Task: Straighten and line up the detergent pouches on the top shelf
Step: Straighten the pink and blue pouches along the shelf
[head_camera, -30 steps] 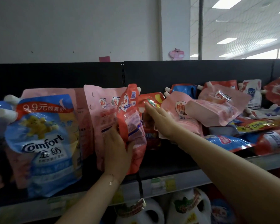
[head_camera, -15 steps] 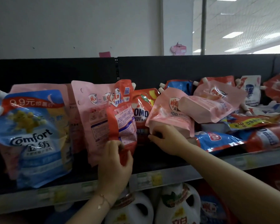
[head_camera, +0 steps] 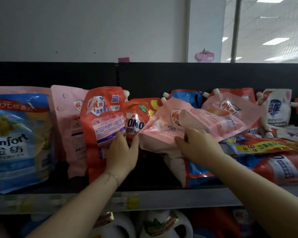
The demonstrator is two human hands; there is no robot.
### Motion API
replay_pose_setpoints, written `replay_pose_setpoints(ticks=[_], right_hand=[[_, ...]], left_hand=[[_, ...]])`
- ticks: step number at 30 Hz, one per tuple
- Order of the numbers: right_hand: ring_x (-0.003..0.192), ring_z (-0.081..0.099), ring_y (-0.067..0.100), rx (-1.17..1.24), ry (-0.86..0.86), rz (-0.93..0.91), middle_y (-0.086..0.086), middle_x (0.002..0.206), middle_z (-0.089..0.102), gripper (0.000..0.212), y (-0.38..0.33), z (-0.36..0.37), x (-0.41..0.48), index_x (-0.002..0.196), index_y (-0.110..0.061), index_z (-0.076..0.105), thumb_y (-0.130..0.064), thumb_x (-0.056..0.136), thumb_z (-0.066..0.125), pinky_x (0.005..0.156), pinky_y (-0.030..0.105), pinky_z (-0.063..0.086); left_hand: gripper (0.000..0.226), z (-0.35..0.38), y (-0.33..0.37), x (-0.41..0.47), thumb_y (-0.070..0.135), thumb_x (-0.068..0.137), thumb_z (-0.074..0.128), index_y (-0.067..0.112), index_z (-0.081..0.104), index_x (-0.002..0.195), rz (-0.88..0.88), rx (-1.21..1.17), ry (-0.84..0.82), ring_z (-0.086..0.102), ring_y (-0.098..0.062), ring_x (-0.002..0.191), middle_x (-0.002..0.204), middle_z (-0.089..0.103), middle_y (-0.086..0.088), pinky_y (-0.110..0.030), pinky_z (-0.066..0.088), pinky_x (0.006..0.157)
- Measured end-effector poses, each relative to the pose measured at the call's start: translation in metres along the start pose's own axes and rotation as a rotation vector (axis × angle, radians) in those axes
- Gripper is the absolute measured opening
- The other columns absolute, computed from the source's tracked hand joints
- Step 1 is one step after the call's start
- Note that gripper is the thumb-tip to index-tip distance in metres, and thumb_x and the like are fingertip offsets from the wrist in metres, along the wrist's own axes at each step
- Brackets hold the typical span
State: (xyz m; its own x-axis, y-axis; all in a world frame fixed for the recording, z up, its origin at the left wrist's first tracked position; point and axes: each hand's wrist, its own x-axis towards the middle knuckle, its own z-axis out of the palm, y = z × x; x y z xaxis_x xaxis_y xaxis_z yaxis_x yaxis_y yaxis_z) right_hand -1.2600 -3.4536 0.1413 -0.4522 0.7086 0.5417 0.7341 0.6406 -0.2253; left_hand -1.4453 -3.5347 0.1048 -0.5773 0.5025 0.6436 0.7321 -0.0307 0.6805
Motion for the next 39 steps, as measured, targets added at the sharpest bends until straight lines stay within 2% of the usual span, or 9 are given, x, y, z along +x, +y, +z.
replay_pose_setpoints(ticks=[6,10,16,20,24,28,33,37,39], right_hand=[[0.105,0.055,0.031,0.109,-0.167,0.096,0.012,0.123,0.055,0.054,-0.005,0.007,0.007,0.125,-0.009,0.043,-0.054,0.095,0.039,0.081,0.037,0.042],[0.117,0.050,0.031,0.067,-0.249,-0.014,0.013,0.133,0.048,0.052,-0.007,0.007,0.009,0.135,-0.015,0.039,-0.051,0.097,0.040,0.087,0.036,0.040],[0.124,0.046,0.029,0.163,-0.278,-0.063,0.012,0.140,0.047,0.053,0.004,0.015,0.015,0.143,-0.023,0.036,-0.046,0.097,0.046,0.096,0.028,0.037],[0.133,0.040,0.027,0.277,-0.316,-0.071,0.008,0.150,0.038,0.057,0.022,0.008,0.021,0.148,-0.037,0.029,-0.045,0.095,0.049,0.104,0.027,0.031],[0.137,0.033,0.023,0.333,-0.315,-0.098,0.001,0.157,0.025,0.081,0.030,0.009,0.027,0.150,-0.042,0.009,-0.041,0.089,0.062,0.111,0.029,0.029],[0.128,0.044,0.027,0.288,-0.324,-0.086,0.012,0.149,0.035,0.102,0.017,0.007,0.034,0.151,-0.030,-0.013,-0.036,0.087,0.066,0.106,0.033,0.036],[0.095,0.061,0.032,0.049,-0.263,-0.247,0.016,0.116,0.061,0.080,-0.018,0.027,0.028,0.152,-0.020,0.000,-0.028,0.092,0.053,0.086,0.045,0.051],[0.127,0.045,0.037,-0.205,-0.514,-0.281,0.022,0.149,0.033,0.084,-0.036,0.044,0.022,0.151,-0.017,-0.013,-0.038,0.096,0.047,0.101,0.051,0.040],[0.132,0.039,0.036,-0.183,-0.555,-0.284,0.021,0.151,0.030,0.085,-0.047,0.035,0.019,0.150,-0.012,-0.013,-0.039,0.097,0.047,0.100,0.043,0.035]], left_hand=[[0.037,0.014,0.019,0.026,0.031,0.097,0.048,0.001,0.044,0.118,-0.003,0.259,-0.174,0.053,-0.026,0.100,0.115,0.055,-0.015,-0.031,0.040,0.078],[0.047,0.035,0.038,0.057,0.040,0.097,0.043,0.003,0.048,0.126,-0.118,0.389,-0.316,0.055,-0.030,0.103,0.117,0.057,-0.015,-0.034,0.045,0.088],[0.064,0.055,0.040,0.098,0.049,0.088,0.056,0.001,0.050,0.130,-0.390,0.150,-0.408,0.053,-0.033,0.117,0.130,0.054,-0.016,-0.037,0.043,0.100],[0.053,0.051,0.042,0.106,0.038,0.087,0.066,-0.002,0.054,0.121,-0.498,-0.161,-0.466,0.054,-0.031,0.114,0.123,0.058,-0.014,-0.037,0.044,0.098],[0.022,0.050,0.053,0.094,0.030,0.087,0.066,0.009,0.062,0.082,-0.298,-0.258,-0.250,0.065,-0.028,0.092,0.095,0.068,-0.008,-0.041,0.052,0.090],[0.025,0.033,0.061,0.066,0.023,0.094,0.050,0.010,0.063,0.077,-0.087,-0.310,0.016,0.067,-0.024,0.076,0.078,0.067,-0.006,-0.043,0.057,0.074],[0.028,0.014,0.036,0.025,0.020,0.097,0.048,0.013,0.046,0.071,0.314,0.010,0.225,0.043,-0.010,0.054,0.061,0.046,0.004,-0.027,0.029,0.050],[0.014,0.006,-0.007,0.003,0.012,0.094,0.049,0.015,0.042,0.082,0.315,0.216,0.193,0.044,-0.019,0.061,0.073,0.051,-0.001,-0.031,0.029,0.055],[0.019,-0.001,-0.016,-0.004,0.010,0.094,0.048,0.019,0.037,0.082,0.320,0.205,0.185,0.045,-0.020,0.059,0.073,0.051,-0.002,-0.029,0.029,0.052]])
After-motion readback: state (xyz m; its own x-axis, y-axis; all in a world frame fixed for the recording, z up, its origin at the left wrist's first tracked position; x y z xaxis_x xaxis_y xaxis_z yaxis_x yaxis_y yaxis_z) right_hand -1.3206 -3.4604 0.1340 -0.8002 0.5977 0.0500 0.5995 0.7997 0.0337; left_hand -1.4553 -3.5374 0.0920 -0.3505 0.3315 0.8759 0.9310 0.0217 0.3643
